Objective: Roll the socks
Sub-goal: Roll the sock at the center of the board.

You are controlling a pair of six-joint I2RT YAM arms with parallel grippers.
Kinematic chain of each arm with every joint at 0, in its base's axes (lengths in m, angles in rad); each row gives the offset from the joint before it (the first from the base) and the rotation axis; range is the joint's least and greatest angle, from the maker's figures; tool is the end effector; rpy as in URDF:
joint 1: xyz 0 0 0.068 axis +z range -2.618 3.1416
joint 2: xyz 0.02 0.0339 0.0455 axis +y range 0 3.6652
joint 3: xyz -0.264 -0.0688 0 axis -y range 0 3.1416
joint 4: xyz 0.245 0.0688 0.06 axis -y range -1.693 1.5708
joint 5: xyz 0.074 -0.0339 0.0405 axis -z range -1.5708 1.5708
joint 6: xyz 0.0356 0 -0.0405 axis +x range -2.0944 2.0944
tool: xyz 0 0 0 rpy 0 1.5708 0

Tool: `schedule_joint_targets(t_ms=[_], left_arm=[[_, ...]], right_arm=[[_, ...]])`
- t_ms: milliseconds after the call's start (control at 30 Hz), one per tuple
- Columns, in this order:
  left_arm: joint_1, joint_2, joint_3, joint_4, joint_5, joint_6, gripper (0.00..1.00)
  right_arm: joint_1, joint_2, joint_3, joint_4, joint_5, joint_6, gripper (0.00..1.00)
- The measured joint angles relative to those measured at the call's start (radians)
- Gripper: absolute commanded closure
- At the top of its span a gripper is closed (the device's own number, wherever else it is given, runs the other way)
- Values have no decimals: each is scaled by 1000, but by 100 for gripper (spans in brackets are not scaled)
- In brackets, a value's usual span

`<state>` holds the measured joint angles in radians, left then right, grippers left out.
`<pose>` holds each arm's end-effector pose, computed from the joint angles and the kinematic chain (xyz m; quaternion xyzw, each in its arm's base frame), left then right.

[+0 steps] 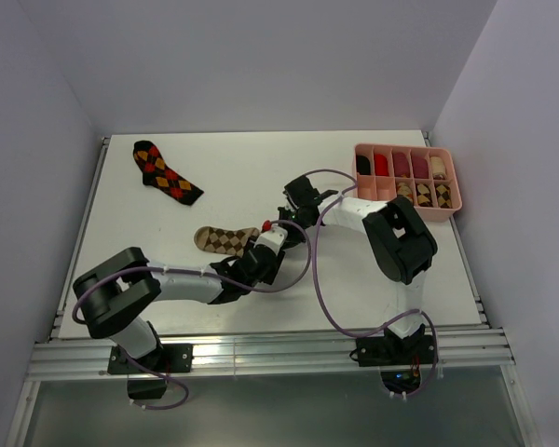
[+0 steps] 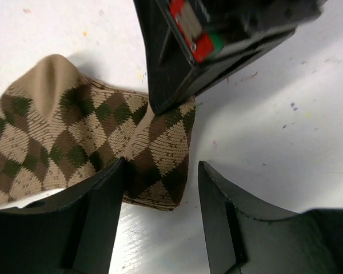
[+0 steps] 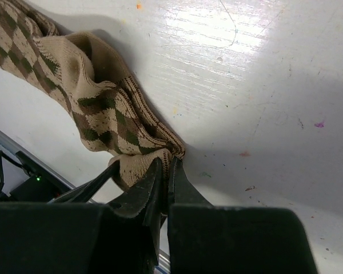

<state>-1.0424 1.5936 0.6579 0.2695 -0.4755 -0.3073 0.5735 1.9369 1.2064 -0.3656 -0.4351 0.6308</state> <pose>0.1667 -0.2532 0.1505 0.2181 0.8527 -0.1000 0.4640 0.3158 0.2218 0.1467 -0.0235 0.9501 0.3029 0.0704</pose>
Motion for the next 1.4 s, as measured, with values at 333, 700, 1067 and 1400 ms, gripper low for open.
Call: schedule_joint_targets(t_ms=[333,700,1067,1400], left_arm=[[2,87,38,-5,-18,-6,62],[23,51,24,-6,24,-81,96],[280,-105,-148,75,453,-317,95],[417,-54,-195,202,727,-478,92]], right_arm=[[0,1,0,1,-2,17,100],[-17,-96,-90,98,-3,109,47],[-46,-341,-306,434,22,229,34],[-8,-288,-444,602,-5,301,31]])
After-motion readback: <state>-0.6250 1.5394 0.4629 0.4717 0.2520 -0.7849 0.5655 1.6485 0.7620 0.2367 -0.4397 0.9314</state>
